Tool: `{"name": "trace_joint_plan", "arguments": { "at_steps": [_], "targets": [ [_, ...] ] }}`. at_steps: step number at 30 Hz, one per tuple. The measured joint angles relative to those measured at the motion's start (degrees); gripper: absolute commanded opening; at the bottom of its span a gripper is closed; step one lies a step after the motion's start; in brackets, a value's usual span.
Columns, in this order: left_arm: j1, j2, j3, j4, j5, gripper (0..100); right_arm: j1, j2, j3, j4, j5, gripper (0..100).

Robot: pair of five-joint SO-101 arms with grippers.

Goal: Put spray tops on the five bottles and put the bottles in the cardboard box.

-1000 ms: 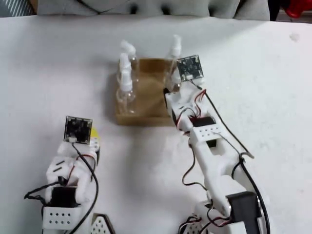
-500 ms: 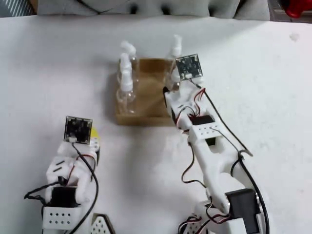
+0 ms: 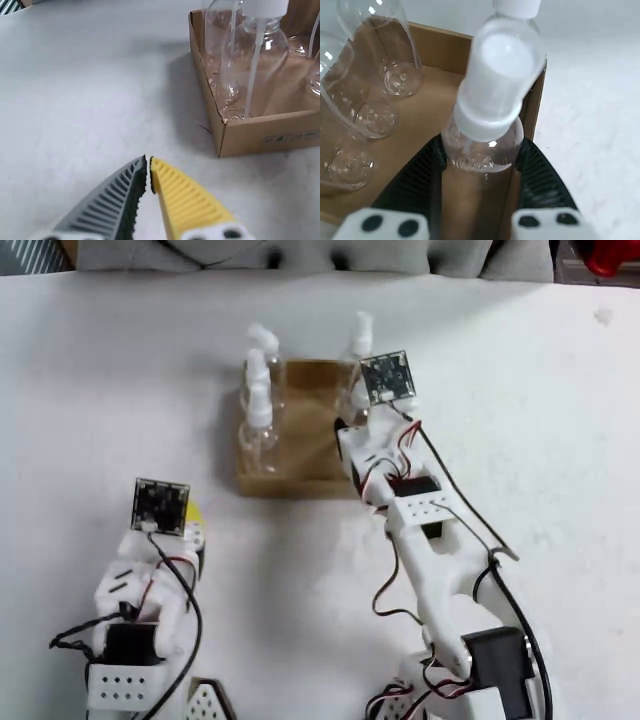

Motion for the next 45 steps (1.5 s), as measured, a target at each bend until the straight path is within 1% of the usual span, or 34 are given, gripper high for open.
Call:
{"name": "trace_joint_plan", "arguments": {
  "at_steps": [3,6,33,39,42,45],
  "targets": [
    [0.0,0.0,0.0,0.0,0.0,2,-0.09,0.0,0.0,0.0,-0.09,17.0],
    [0.0,0.0,0.0,0.0,0.0,2,-0.09,0.09,0.0,0.0,-0.09,20.0],
    [0.0,0.0,0.0,0.0,0.0,2,-1.23,0.26,-0.09,0.09,-0.09,20.5],
    [0.0,0.0,0.0,0.0,0.0,2,-1.14,0.7,-5.36,8.0,-0.09,20.5],
    [0.0,0.0,0.0,0.0,0.0,2,-1.58,0.79,-5.98,9.23,-0.09,20.6],
    [0.0,0.0,0.0,0.0,0.0,2,-2.02,0.79,-6.15,9.49,-0.09,24.8]
  ]
}}
